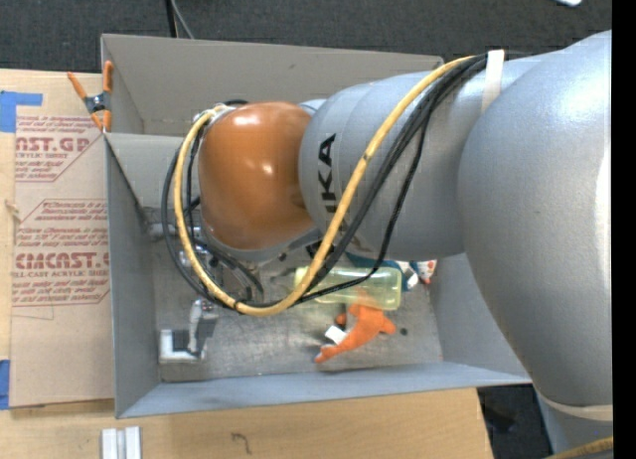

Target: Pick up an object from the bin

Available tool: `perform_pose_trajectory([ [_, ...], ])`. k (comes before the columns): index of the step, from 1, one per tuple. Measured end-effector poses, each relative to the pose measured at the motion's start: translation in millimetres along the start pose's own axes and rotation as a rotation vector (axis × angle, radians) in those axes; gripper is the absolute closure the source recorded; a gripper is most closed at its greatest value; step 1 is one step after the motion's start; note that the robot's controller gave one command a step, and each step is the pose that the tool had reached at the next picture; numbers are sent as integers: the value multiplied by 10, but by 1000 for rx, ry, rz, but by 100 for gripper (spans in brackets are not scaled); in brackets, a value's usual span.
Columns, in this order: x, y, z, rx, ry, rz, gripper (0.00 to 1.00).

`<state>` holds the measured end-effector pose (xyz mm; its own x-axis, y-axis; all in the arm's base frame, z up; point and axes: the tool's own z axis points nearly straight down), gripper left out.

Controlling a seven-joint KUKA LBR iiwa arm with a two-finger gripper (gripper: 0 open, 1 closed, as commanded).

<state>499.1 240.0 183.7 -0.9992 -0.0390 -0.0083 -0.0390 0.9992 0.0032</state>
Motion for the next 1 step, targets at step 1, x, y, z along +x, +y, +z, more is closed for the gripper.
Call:
perform_pose_trajectory([
  [1, -32, -52, 775, 1, 4, -198, 0],
])
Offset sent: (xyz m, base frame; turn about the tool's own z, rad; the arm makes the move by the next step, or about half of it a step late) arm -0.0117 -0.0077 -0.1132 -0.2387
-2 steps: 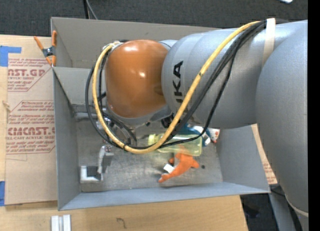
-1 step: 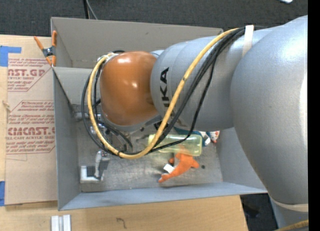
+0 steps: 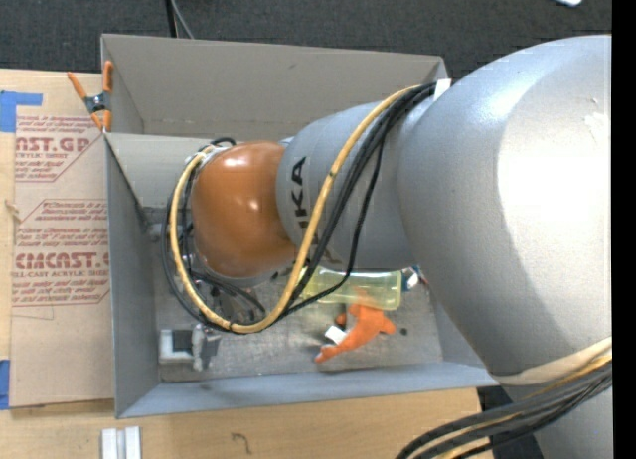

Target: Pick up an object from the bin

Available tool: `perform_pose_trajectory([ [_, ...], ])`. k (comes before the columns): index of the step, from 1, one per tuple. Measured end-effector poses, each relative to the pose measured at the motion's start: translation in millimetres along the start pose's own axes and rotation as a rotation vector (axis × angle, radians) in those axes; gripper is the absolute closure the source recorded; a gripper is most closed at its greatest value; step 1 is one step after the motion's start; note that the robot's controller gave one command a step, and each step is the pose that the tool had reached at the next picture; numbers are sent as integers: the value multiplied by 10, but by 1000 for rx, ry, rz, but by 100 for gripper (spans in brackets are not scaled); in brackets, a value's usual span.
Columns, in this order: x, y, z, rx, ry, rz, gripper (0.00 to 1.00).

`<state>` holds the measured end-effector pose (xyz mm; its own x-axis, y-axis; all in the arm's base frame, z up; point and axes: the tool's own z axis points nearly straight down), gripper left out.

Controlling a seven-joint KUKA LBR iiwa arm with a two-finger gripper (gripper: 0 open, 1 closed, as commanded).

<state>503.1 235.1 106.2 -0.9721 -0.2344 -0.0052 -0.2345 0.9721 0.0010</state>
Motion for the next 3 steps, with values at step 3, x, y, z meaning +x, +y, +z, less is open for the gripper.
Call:
perform_pose_trajectory([
  [3, 169, -99, -1288, 0, 0, 5, 100],
])
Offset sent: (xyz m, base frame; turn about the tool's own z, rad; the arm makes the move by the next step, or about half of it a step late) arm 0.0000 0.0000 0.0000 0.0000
